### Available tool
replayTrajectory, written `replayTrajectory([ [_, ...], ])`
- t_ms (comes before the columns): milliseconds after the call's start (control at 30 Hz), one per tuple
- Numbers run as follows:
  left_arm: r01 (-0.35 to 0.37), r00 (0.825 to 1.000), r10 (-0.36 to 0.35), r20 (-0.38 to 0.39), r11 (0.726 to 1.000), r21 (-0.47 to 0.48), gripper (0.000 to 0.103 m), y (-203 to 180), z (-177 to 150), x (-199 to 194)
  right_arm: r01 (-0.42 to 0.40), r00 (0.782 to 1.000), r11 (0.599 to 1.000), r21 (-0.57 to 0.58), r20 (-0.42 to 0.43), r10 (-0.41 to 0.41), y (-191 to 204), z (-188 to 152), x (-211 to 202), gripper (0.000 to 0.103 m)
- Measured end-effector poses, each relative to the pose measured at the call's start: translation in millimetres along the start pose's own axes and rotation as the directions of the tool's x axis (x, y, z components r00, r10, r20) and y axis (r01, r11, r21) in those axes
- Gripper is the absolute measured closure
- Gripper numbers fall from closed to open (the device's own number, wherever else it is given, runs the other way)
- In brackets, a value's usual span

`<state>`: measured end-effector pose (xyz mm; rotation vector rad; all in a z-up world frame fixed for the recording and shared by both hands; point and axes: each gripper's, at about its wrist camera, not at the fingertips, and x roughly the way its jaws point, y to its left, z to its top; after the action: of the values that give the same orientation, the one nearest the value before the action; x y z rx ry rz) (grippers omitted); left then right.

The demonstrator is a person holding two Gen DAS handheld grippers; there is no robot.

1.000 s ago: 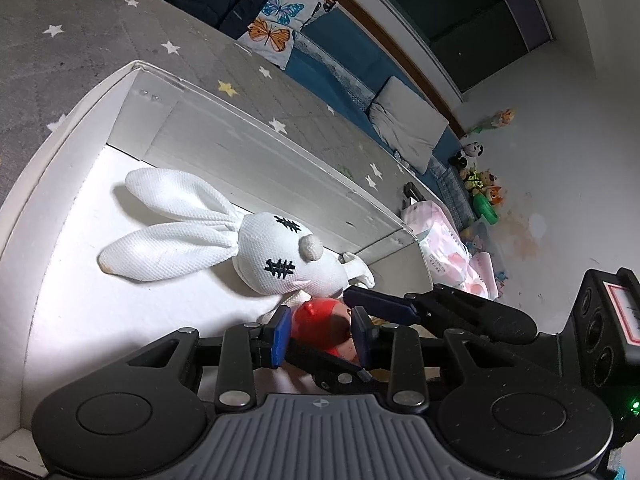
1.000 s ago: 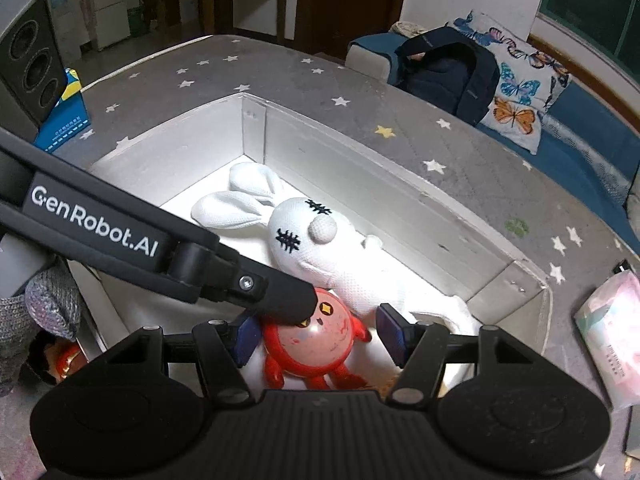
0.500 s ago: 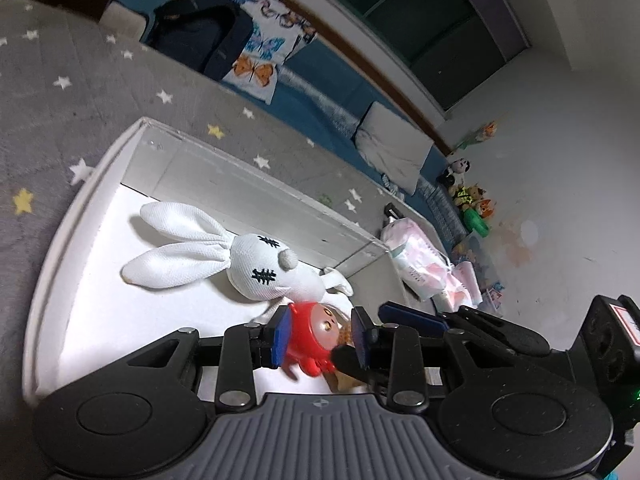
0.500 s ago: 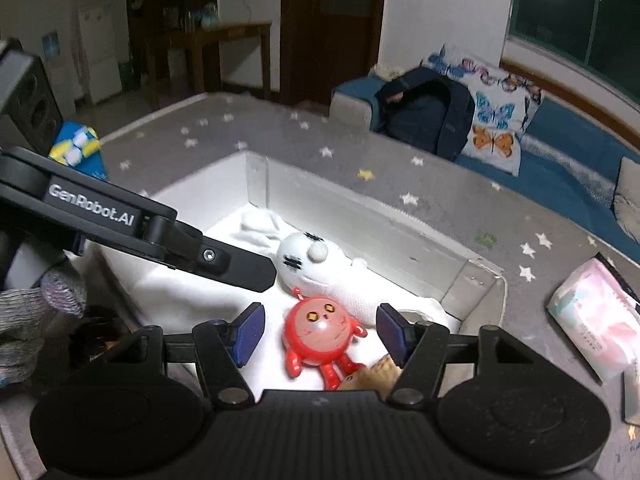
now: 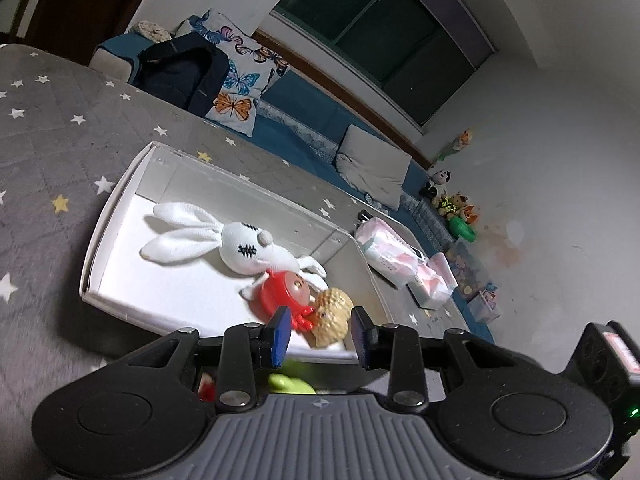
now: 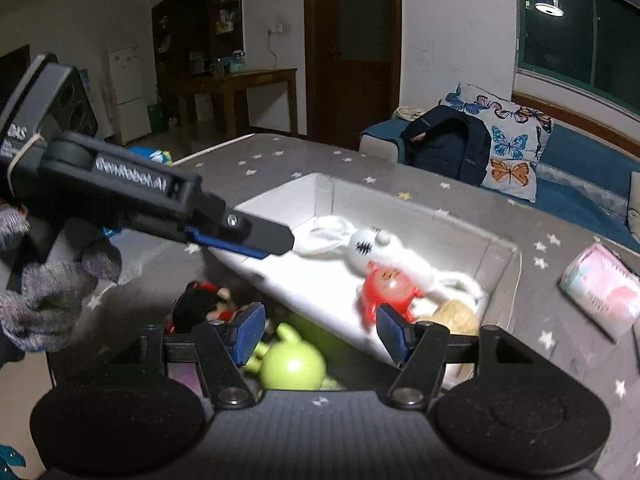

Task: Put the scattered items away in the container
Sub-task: 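Move the left gripper to the green alien figure beside the box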

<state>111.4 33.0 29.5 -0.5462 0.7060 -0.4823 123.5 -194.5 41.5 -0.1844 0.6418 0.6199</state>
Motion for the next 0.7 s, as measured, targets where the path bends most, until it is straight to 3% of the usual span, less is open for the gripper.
replayTrajectory([
  [700,-0.060,0.996,0.060,-0.072,0.998,0.000,0.068,1.0,-37.8,23.0,-0.023,0.998,0.981,0.192,-0.047,0.033,4.0,-47.5,28.0,0.040],
])
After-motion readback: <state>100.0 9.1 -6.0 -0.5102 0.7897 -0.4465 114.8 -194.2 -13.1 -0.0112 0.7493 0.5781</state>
